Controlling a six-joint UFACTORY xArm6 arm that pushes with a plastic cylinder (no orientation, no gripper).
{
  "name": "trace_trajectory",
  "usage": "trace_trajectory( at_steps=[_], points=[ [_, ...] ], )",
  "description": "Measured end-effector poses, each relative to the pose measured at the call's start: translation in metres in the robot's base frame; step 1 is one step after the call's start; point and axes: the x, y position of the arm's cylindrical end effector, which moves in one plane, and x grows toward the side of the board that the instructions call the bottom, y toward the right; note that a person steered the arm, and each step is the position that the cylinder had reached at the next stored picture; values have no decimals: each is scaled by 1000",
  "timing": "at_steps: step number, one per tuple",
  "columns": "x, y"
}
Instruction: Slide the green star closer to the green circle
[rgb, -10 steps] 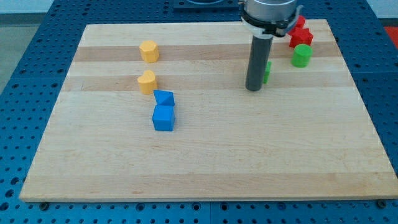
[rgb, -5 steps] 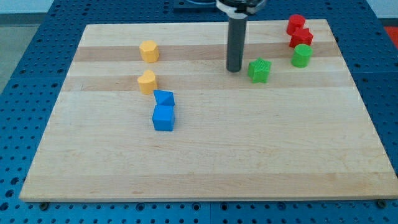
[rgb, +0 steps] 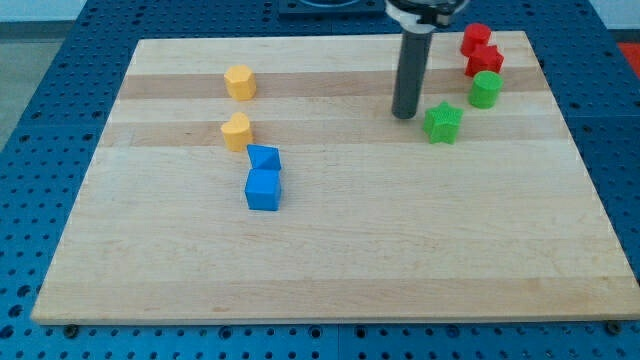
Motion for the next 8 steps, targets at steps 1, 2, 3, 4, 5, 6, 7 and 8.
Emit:
trace_trajectory(
  at_steps=[1,2,3,4,5,6,7,8],
  points=[
    [18,-16],
    [31,-14],
    [31,-3],
    [31,16],
    [31,40],
    [31,66],
    [31,84],
    [31,80]
  ],
)
